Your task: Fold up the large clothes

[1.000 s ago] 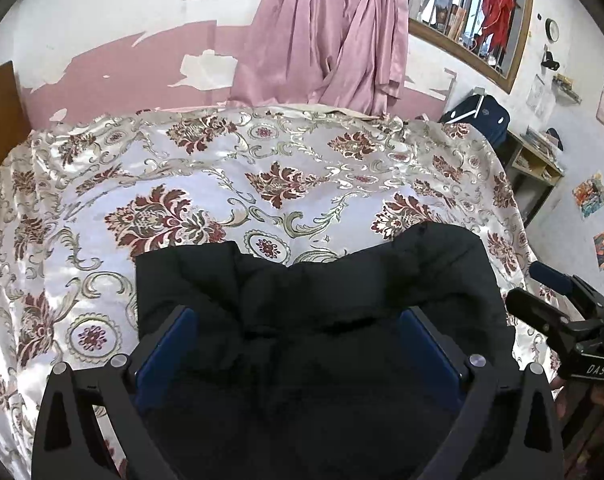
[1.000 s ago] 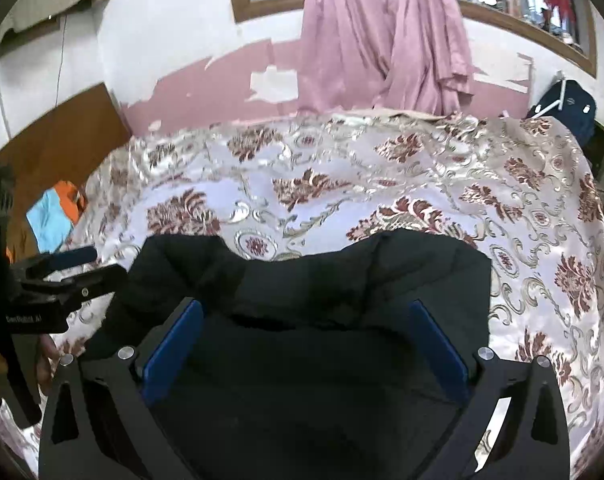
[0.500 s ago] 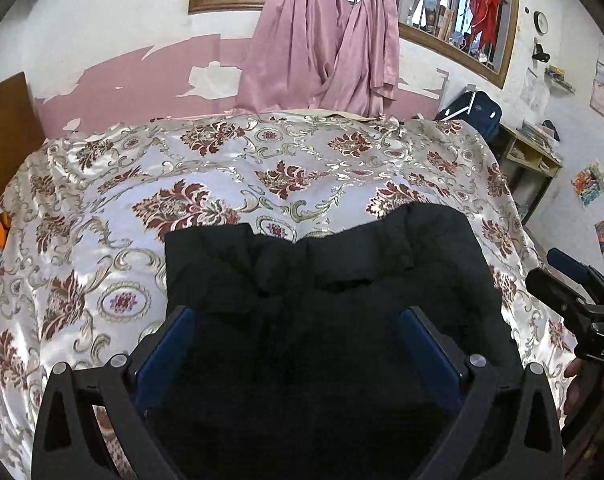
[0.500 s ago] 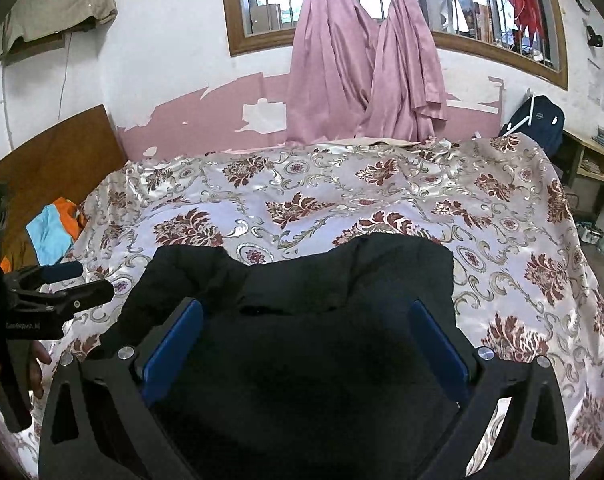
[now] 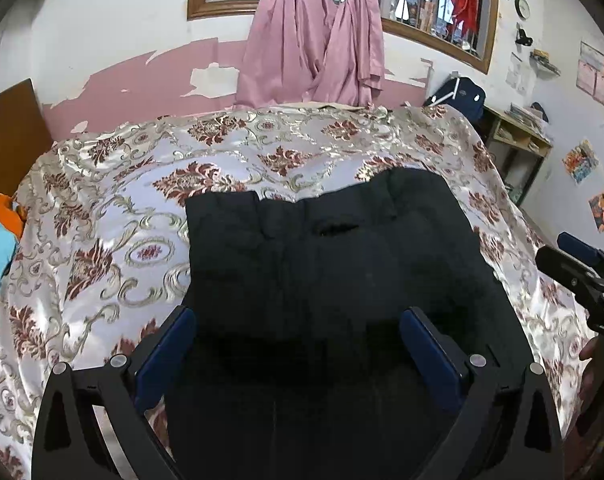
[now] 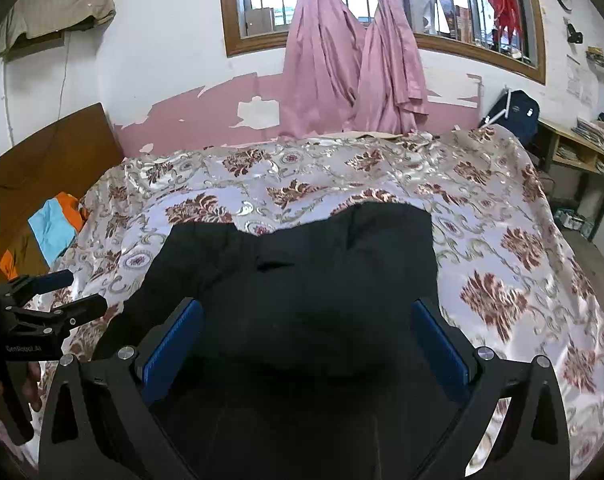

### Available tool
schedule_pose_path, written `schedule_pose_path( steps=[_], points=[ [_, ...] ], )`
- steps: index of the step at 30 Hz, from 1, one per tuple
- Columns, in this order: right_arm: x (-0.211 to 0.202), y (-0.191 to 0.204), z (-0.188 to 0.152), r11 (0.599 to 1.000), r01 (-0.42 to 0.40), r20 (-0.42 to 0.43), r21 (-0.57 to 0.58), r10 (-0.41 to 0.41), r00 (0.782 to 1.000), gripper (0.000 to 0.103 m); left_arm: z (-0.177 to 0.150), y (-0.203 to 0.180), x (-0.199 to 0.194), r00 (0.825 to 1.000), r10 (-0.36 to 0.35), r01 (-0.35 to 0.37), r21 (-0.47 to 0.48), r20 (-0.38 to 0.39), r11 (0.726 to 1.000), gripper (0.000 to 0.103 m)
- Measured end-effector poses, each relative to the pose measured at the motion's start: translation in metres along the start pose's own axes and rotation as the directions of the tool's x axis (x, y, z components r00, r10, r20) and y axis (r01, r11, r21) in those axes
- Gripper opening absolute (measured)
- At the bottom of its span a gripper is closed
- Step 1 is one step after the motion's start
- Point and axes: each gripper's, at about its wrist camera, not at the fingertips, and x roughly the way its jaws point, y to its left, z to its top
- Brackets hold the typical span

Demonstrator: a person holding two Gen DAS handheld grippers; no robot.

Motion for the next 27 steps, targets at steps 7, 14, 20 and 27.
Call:
schedule_pose_path(
  steps=[7,14,20,27],
  points=[
    [-0.035,0.001,-0.028,1.0,0.008,-0.012,0.003,-0.008,1.0,0.101,-0.029,-0.002,-0.028,1.0,0.009,-0.009,-0.027,-0.011,1.0,0.103],
    [-0.056,0.003,-0.057,0.999,-0.016,-0.032,-0.051,0.015,0.999,0.101,-0.069,-0.015,-0.047,0.999,0.039,-0.038,0.03,-0.022,0.999,0.103],
    [-0.064,0.0,-0.095,0.993,-0.002,-0.111,-0.12,-0.012,0.994,0.101,-0.115,-0.022,-0.047,0.994,0.005,0.007,0.1,-0.114,0.995,0.103],
    [-0.069,-0.002,-0.146,0.987,0.019,-0.228,-0.16,-0.056,0.972,0.101,-0.161,-0.029,-0.044,0.978,0.003,0.022,0.12,-0.209,0.993,0.103]
  ],
)
